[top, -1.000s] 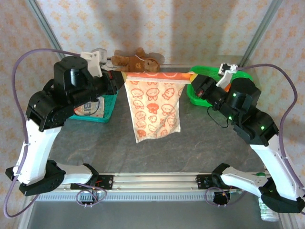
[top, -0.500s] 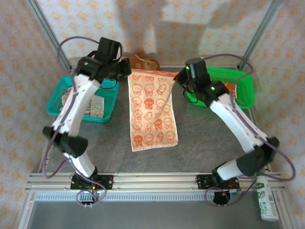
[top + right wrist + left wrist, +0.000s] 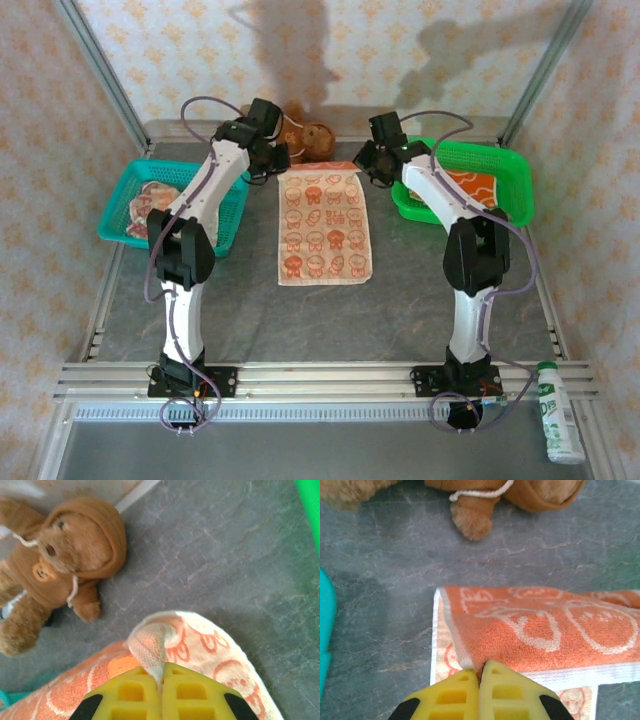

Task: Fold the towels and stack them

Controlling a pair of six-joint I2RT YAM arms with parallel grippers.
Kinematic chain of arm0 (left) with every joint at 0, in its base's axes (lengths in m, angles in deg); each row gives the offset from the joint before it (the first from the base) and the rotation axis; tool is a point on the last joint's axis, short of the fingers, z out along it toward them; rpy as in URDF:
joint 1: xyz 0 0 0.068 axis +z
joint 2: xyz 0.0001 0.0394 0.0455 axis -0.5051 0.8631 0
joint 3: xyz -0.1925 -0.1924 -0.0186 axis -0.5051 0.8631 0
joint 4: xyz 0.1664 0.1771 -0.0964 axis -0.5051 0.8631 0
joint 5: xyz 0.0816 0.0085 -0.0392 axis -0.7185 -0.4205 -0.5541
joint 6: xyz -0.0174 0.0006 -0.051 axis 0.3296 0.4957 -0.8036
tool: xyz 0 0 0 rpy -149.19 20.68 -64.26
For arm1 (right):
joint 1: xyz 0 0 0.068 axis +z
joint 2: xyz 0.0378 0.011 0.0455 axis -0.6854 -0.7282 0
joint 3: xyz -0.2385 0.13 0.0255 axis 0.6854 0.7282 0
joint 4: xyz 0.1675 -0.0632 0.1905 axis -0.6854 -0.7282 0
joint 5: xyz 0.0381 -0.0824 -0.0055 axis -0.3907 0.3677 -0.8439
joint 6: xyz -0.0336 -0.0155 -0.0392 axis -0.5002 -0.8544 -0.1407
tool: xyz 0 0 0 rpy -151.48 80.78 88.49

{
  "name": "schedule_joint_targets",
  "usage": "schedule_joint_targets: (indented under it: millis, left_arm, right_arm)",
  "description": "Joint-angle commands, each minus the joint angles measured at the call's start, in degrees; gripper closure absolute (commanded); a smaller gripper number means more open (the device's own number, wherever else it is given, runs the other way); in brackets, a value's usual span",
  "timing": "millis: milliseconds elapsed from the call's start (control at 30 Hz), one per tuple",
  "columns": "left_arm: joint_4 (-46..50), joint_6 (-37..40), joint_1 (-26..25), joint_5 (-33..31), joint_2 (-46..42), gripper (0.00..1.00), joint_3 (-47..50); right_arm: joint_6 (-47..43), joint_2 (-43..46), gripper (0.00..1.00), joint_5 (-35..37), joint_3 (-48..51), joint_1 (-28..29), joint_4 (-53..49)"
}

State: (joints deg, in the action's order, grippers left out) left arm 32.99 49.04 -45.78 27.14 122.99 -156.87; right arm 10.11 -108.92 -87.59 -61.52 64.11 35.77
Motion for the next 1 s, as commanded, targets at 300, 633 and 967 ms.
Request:
schedule_joint_targets:
  millis: [300, 633, 967]
  left_arm:
    - [-13.17, -7.16, -3.49, 2.11, -18.09, 1.00, 30.11]
    - [-16.34, -11.05, -7.27, 0.22, -28.43, 1.00, 47.34]
    - [-20.46, -14.84, -10.54, -0.66, -34.21, 1.00, 58.25]
  right_arm:
    - [0.56, 13.64, 0.98, -2.04, 23.82, 2.53, 6.83]
    - [3.43, 23.64, 0.96, 1.51, 38.49, 6.21, 8.20]
    - [6.62, 28.76, 0.91, 3.54, 47.05, 8.99, 9.42]
